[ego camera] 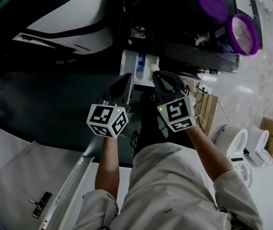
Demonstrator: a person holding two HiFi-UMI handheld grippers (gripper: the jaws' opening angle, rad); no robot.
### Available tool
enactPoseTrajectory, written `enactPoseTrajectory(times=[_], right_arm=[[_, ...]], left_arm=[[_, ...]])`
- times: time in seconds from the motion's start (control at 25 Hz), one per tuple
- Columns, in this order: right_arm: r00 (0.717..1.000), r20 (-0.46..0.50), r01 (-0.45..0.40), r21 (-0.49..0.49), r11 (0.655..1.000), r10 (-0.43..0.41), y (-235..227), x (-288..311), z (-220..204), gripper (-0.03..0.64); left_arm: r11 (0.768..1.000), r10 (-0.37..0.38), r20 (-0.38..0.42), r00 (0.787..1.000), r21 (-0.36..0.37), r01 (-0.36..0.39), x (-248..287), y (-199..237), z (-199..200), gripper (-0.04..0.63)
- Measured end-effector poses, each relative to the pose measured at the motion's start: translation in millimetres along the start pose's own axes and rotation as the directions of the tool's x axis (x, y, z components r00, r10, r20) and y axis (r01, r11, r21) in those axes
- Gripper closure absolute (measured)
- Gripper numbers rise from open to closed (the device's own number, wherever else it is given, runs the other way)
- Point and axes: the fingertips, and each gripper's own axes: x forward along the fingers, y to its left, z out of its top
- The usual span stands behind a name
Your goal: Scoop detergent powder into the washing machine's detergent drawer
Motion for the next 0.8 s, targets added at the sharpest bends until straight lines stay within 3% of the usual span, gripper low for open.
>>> enactPoseTrajectory(times=[0.28, 0.8], right_arm=[[0.999, 0.043, -0.034, 0.142, 0.989, 0.028, -7, -9, 17, 0.606], [0.995, 0.095, -0.037, 0.23, 0.973, 0.016, -25, -24, 34, 0.606]], left_arm=[[0.999, -0.016, -0.003, 1.0, 0.031, 0.016, 0, -12, 10, 0.575], [0.997, -0.032, 0.013, 0.999, 0.077, 0.03, -1, -32, 32, 0.575]])
